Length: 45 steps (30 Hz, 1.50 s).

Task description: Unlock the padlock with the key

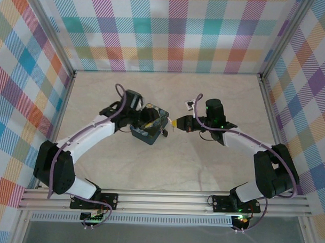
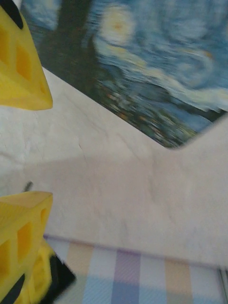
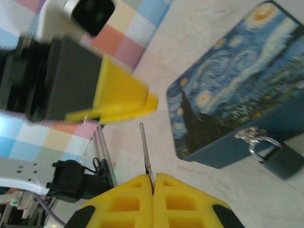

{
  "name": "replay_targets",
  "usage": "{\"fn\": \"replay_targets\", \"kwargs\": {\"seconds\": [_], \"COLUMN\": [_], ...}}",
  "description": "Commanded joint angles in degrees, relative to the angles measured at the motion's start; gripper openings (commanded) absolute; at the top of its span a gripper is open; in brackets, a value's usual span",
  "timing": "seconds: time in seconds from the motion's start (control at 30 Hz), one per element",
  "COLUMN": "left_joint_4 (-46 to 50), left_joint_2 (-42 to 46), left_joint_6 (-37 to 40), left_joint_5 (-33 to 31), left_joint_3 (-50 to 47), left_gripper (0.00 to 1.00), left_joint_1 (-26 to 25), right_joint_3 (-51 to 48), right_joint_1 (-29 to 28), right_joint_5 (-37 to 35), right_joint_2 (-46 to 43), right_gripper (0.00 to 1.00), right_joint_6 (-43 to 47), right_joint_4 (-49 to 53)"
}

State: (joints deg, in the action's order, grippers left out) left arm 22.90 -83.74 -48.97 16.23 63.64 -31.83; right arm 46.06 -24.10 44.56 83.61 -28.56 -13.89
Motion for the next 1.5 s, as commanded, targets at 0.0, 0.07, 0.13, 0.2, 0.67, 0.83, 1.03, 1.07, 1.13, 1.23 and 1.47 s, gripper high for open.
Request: {"fn": "replay_targets", "kwargs": {"seconds": [0.0,0.07,0.13,0.2,0.67,0.83,1.03,1.07,1.13,1.23,1.47], "left_joint_4": [5.16,2.35,3.42,5.79,8.24,16.35,23.47,23.86,25.96,29.30,32.25], "left_joint_2": [-1.41,-2.52,-4.84,-7.83,-26.04,-31.24,-36.09,-36.68,-38.20,-40.27,-43.89], "left_joint_6": [-6.21,-9.76,-12.66,-17.00,-39.94,-46.99,-51.68,-51.70,-52.88,-54.91,-56.46], "left_joint_5": [-12.02,-14.54,-18.35,-23.03,-40.56,-44.70,-48.96,-49.38,-49.45,-49.60,-49.55], "left_joint_3": [-1.97,-3.33,-1.74,0.80,11.80,18.96,25.58,26.32,28.69,31.80,36.33], "left_gripper": [0.51,0.52,0.53,0.54,0.69,0.67,0.66,0.66,0.66,0.64,0.61], "left_joint_1": [-5.73,-8.43,-11.24,-13.87,-19.38,-19.52,-19.55,-19.57,-19.50,-19.48,-19.24], "right_joint_3": [2.34,2.63,2.50,2.52,0.64,-0.27,-1.05,-1.03,-0.97,-0.62,-0.32], "right_joint_1": [1.61,2.41,3.44,5.00,9.19,9.75,10.59,10.65,10.80,10.84,10.93], "right_joint_5": [-7.06,-11.68,-15.01,-18.13,-23.54,-21.08,-18.25,-17.88,-17.09,-16.06,-14.69], "right_joint_2": [-1.73,-2.38,-2.83,-3.02,-3.98,-3.69,-3.14,-3.02,-2.76,-2.19,-2.04], "right_gripper": [0.00,0.00,0.00,0.00,0.00,0.00,0.00,0.00,0.00,0.00,0.00], "right_joint_6": [4.31,5.16,4.95,4.01,4.41,4.43,4.74,4.82,4.96,5.05,5.43], "right_joint_4": [10.37,14.87,17.49,19.45,21.23,19.93,18.84,18.74,18.65,18.42,18.81]}}
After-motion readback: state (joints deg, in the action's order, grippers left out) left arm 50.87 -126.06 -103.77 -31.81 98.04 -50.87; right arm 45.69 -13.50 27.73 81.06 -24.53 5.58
